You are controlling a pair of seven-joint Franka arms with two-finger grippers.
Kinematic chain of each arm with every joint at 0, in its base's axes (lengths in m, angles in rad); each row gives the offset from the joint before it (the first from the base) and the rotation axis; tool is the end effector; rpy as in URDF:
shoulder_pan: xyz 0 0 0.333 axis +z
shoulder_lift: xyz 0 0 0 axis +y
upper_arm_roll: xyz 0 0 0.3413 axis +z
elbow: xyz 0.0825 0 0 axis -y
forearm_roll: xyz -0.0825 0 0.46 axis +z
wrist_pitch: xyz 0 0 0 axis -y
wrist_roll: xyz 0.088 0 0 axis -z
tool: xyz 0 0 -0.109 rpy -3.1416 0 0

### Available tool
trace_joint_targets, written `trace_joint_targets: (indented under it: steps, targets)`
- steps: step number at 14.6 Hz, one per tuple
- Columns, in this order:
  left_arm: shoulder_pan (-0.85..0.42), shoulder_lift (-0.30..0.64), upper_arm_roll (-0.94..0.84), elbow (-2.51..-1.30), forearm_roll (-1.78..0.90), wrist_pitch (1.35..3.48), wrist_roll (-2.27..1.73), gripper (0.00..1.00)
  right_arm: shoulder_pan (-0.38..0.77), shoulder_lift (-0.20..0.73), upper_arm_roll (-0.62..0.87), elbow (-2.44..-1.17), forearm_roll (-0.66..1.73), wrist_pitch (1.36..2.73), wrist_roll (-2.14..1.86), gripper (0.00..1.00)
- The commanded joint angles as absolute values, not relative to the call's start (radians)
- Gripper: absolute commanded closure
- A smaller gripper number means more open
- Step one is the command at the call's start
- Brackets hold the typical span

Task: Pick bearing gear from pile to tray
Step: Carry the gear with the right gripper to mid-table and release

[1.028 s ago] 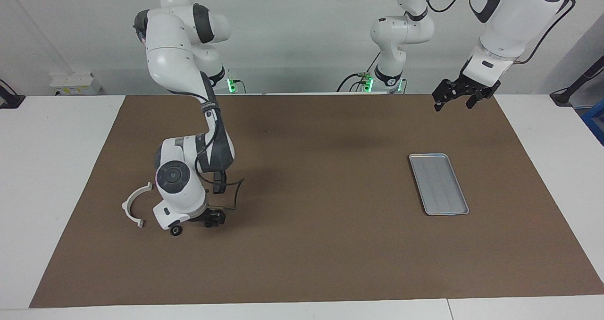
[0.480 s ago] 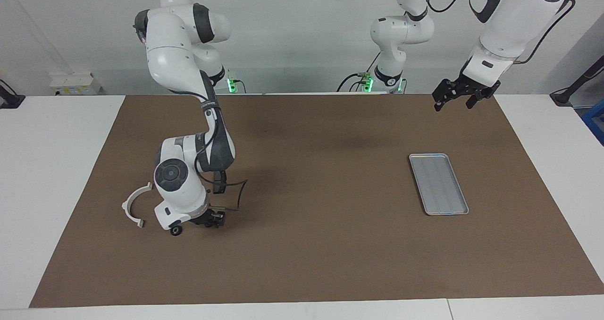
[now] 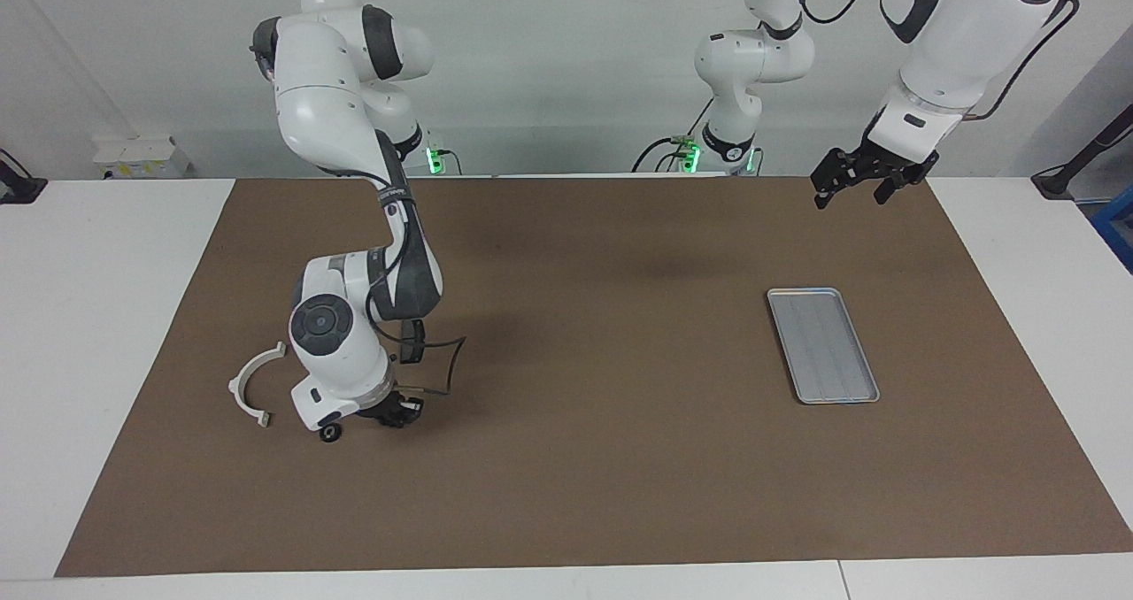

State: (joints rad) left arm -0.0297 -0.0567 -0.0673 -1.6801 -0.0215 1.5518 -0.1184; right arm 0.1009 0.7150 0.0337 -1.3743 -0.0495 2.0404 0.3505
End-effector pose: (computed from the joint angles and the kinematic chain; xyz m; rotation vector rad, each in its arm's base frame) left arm 0.6036 -0.0622 0.6215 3.1294 0.0344 -0.1146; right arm 0.8028 0.1006 0.2674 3.0930 -0.3106 -0.0651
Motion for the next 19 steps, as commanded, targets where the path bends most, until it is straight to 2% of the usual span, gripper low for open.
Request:
trace_joint_targets:
  steps: [1, 2, 6, 11, 14, 16, 19]
  targets:
    - [-0.02, -0.066, -0.077, -1.686, -0.006, 1.54, -0.112, 0.0, 0.09, 0.716, 0.034, -1.405, -0.044, 2.062, 0.354, 0.94]
    - [-0.02, -0.066, -0.077, -1.686, -0.006, 1.54, -0.112, 0.0, 0.091, 0.716, 0.034, -1.404, -0.044, 2.06, 0.354, 1.0]
    - [-0.02, -0.066, -0.075, -1.686, -0.006, 1.54, -0.112, 0.0, 0.097, 0.698, 0.032, -1.397, -0.066, 2.034, 0.344, 1.0]
    - [-0.02, -0.066, -0.075, -1.686, -0.006, 1.54, -0.112, 0.0, 0.107, 0.563, 0.041, -1.371, -0.117, 1.826, 0.266, 1.0]
    - [-0.02, -0.064, -0.075, -1.686, -0.006, 1.54, -0.112, 0.0, 0.167, 0.486, 0.084, -1.28, -0.086, 1.618, 0.281, 1.0]
    - [-0.02, -0.066, -0.075, -1.686, -0.006, 1.54, -0.112, 0.0, 0.211, 0.477, 0.097, -1.177, -0.014, 1.505, 0.422, 1.0]
    - [-0.02, -0.066, -0.075, -1.686, -0.006, 1.54, -0.112, 0.0, 0.355, 0.457, 0.097, -1.146, 0.047, 1.511, 0.763, 1.0]
